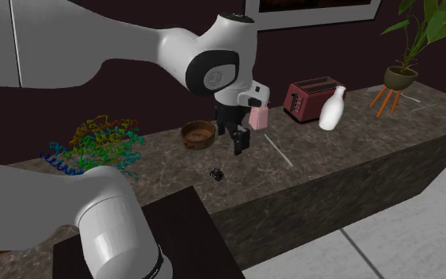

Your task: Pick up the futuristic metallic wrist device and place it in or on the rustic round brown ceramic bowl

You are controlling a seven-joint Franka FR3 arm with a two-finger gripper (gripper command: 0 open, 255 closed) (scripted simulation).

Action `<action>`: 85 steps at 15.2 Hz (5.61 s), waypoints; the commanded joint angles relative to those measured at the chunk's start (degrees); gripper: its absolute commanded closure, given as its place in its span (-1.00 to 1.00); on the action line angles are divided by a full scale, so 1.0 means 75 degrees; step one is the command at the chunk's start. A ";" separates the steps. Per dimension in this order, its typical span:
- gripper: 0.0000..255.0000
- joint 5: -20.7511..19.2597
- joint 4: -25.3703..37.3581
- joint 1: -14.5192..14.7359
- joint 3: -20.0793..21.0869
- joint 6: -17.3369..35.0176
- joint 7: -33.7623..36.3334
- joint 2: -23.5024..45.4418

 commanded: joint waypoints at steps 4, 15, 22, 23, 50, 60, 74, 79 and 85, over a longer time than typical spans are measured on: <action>-1.00 0.0212 -0.0398 0.0230 0.0660 0.1306 0.0437 0.0913; -1.00 -0.0455 -0.0253 0.0224 0.2154 0.4233 0.2014 0.4152; -1.00 -0.3040 0.0574 0.0419 0.2229 0.5526 0.4386 0.6740; -1.00 -0.3433 0.0745 0.0594 0.2075 0.5635 0.4736 0.7098; 1.00 -0.4728 0.1268 0.1512 0.1037 0.6434 0.5801 0.8542; 1.00 -0.3676 0.0971 0.0839 0.1930 0.5598 0.5007 0.7368; 1.00 -0.2016 0.0909 0.0418 0.2630 0.4245 0.3802 0.5738; 1.00 -0.1611 0.0979 0.0415 0.2674 0.3770 0.3506 0.5268; 1.00 -0.2564 0.2505 0.0983 0.2942 0.3324 0.5017 0.6579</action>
